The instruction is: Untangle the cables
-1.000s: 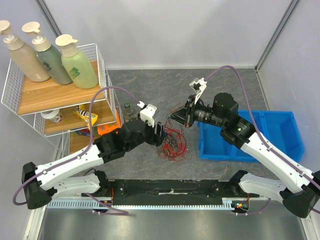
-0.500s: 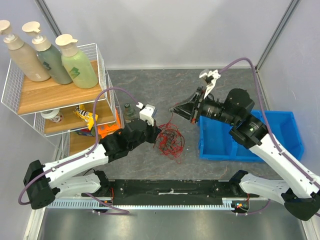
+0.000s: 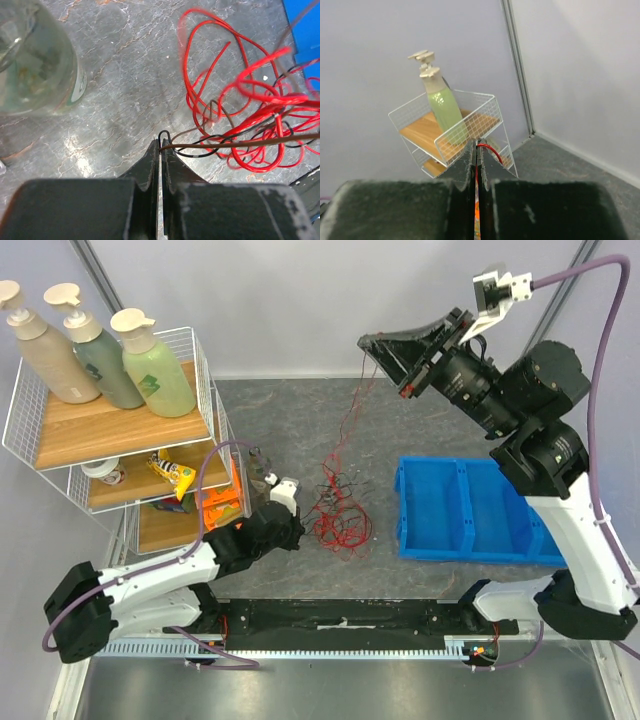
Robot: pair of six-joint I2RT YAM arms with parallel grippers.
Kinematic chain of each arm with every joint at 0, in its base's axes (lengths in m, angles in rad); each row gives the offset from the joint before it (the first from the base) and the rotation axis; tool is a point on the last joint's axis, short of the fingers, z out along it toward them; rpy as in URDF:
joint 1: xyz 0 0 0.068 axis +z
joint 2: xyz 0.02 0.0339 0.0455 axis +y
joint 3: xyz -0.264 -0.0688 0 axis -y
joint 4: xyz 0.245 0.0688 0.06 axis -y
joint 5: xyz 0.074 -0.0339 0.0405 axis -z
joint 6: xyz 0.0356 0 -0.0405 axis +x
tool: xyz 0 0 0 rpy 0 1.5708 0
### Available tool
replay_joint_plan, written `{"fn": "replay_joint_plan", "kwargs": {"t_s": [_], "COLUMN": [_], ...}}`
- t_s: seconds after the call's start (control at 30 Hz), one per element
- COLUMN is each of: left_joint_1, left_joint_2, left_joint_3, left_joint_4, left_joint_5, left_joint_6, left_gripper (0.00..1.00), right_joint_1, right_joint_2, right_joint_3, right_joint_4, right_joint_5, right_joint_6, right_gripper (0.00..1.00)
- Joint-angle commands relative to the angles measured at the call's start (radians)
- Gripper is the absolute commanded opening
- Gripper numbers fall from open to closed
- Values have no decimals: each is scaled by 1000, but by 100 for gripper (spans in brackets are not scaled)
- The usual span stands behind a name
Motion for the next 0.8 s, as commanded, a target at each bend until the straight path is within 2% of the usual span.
{"fn": "replay_joint_plan", "kwargs": {"t_s": [0.0, 0.1, 0.2, 0.4, 0.53, 0.67, 0.77], "left_joint_1": [6, 6, 6, 8, 6, 6, 6], "left_joint_2": [-93, -136, -188, -397, -461, -405, -321], "left_joint_3": [-33, -42, -36, 68, 265, 486, 644], "left_joint_4": [14, 21, 34, 0, -124, -235, -278], "left_joint_5": [-51, -44, -12, 177, 157, 137, 162], "left_joint_6": [-63, -35, 0, 121, 219, 287, 310], "left_gripper": [2, 2, 2, 2, 2, 2, 2], "right_joint_1": [-6, -6, -8, -6, -21, -55, -55], "right_joint_2": [51, 43, 17, -67, -118, -78, -61], "right_joint_3": [154, 151, 41, -468, -749, -793, -808], "right_joint_4": [39, 153, 190, 138, 126, 43, 32], "right_joint_5": [-11, -70, -58, 97, 267, 404, 384], "right_joint_6": [-42, -34, -36, -71, -106, -158, -177], "right_gripper": [0, 0, 0, 0, 0, 0, 0]}}
